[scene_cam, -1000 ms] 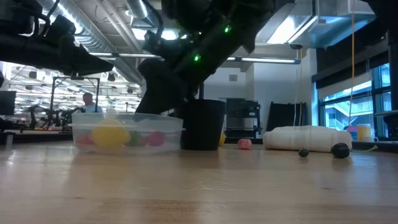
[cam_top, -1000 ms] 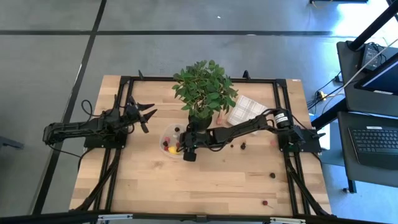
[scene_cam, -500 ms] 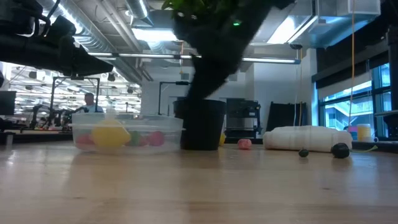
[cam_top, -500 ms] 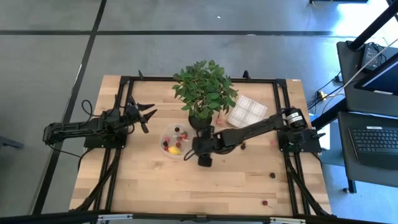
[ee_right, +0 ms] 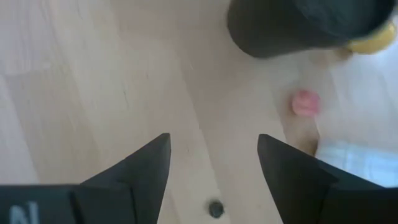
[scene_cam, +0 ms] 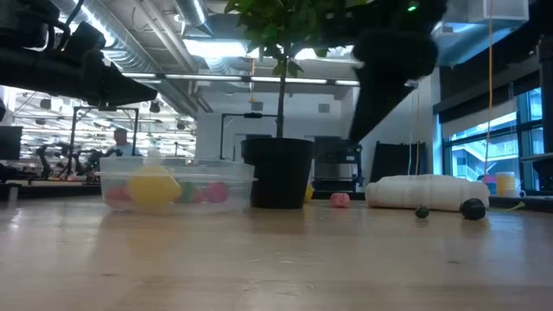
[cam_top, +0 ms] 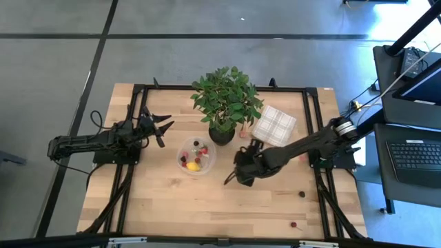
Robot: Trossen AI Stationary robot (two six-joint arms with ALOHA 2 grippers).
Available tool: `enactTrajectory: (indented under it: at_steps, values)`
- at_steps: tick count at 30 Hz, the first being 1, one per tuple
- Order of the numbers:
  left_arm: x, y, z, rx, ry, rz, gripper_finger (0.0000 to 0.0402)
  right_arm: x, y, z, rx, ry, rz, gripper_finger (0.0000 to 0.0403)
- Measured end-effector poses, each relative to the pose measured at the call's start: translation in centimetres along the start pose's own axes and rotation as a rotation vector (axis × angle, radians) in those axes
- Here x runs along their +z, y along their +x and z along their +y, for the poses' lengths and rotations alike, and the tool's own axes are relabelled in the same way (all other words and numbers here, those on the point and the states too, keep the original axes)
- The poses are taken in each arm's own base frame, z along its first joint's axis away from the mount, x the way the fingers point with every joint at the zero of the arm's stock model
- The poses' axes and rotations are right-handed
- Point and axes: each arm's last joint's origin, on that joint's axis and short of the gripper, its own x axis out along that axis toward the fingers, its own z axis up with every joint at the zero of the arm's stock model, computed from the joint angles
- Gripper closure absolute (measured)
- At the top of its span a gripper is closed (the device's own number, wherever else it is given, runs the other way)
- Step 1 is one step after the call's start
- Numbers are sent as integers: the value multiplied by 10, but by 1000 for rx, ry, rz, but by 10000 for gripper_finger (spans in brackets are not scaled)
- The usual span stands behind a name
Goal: Pick and placing Produce into tupperware
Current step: Put the left blueberry into the transparent bin
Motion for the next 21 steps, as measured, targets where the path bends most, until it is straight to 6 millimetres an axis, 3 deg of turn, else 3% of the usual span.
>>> enactTrajectory:
  at_steps: [8,21]
  values:
    - [0,0,0,0,0,0,276,-44,-7,-32,1,143,-29,160]
    - [0,0,0,0,0,-1,276,-98,34,-38,98,194,-48,160]
